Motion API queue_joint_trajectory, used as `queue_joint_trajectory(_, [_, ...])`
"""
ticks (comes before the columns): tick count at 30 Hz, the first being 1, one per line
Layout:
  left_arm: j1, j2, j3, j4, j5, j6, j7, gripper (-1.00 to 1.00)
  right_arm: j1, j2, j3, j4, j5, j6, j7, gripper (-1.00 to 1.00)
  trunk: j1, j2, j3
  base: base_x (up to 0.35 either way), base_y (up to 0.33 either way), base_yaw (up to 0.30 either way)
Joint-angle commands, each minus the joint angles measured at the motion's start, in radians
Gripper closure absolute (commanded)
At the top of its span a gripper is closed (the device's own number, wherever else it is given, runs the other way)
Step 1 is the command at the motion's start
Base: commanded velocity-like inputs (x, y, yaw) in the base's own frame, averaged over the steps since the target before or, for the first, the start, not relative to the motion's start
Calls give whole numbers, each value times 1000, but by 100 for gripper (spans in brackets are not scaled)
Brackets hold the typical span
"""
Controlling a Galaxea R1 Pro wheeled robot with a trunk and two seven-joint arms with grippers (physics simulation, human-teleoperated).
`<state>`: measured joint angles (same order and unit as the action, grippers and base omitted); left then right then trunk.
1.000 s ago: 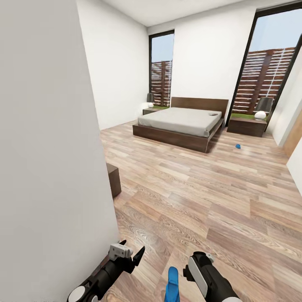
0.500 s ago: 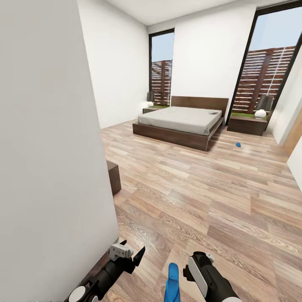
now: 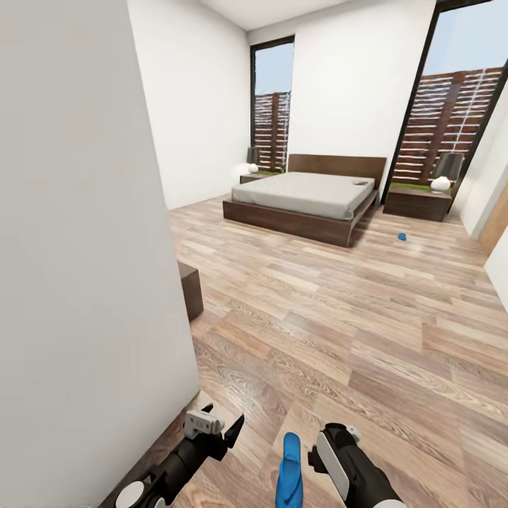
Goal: In the bedroom, move the book from the bed onto either nightstand, and place the two sandals side by side next to the bed.
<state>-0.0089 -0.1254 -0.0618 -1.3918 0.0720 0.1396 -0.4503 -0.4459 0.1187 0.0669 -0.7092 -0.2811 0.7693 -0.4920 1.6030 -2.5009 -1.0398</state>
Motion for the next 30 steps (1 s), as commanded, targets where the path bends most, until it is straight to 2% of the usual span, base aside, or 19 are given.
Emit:
queue_joint_trajectory(1, [0,0,1,-1,8,9,-4,-100,0,-1,4,-1,-10,2,-10,-100,0,-1,-5,0,0,0])
queue_joint_trajectory(30, [0,0,0,0,9,9,-4,-100,0,-1,4,-1,-10,2,-10,-100,13,-7,-117,0,0,0])
